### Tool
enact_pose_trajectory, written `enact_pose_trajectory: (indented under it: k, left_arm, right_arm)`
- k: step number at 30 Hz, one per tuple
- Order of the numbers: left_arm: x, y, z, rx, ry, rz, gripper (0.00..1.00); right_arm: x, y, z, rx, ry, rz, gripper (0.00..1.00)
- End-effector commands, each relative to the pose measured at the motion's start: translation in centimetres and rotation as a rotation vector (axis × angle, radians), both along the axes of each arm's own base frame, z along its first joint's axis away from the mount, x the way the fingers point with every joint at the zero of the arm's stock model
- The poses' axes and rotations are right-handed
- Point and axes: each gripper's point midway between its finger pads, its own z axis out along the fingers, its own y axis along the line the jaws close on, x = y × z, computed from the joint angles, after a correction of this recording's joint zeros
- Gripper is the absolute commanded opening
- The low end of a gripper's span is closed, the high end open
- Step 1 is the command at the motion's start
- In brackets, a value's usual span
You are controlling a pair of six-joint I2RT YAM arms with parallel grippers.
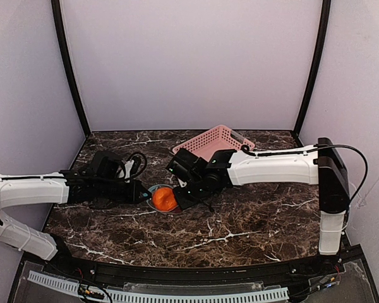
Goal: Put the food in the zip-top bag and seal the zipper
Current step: Pass from the left arm to the right, then adjust the fake fruit in the zipper food storage bag.
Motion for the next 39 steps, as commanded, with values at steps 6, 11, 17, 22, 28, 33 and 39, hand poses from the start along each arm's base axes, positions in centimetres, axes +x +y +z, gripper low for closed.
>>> enact_pose_trajectory:
  k: [6, 11, 17, 22, 28, 33, 39]
  left_arm:
    - [-0.1, 0.9, 0.8, 0.014, -0.028, 0.024, 0.13]
    - [0.3, 0.9, 2.1, 0.012, -0.061, 0.029, 0.47]
    - [0.0, 1.9, 2.8, 0.021, -0.084, 0.052, 0.79]
    - [-1.6, 1.9, 3.6, -0.035, -0.112, -0.003, 0.98]
    - [-3.4, 2.1, 2.0, -0.091, -0.042, -0.012, 0.99]
    - [-3.3, 1.7, 0.8, -0.134, -0.007, 0.012, 0.99]
    - [-2.4, 0.7, -0.1, -0.165, 0.019, 0.028, 0.99]
  right_arm:
    - [-1.1, 0.0, 2.5, 0.083, 0.038, 0.004, 0.0]
    - [-1.9, 0.0, 2.8, 0.097, 0.072, 0.008, 0.0]
    - [-2.2, 0.5, 3.1, 0.114, 0.093, 0.004, 0.0]
    - [-2.2, 0.9, 3.2, 0.122, 0.103, 0.004, 0.0]
    - [-2.4, 1.3, 3.7, 0.137, 0.107, 0.013, 0.0]
    - [-2.7, 1.7, 4.0, 0.147, 0.113, 0.027, 0.0]
    - [-3.2, 2.0, 3.9, 0.149, 0.119, 0.037, 0.0]
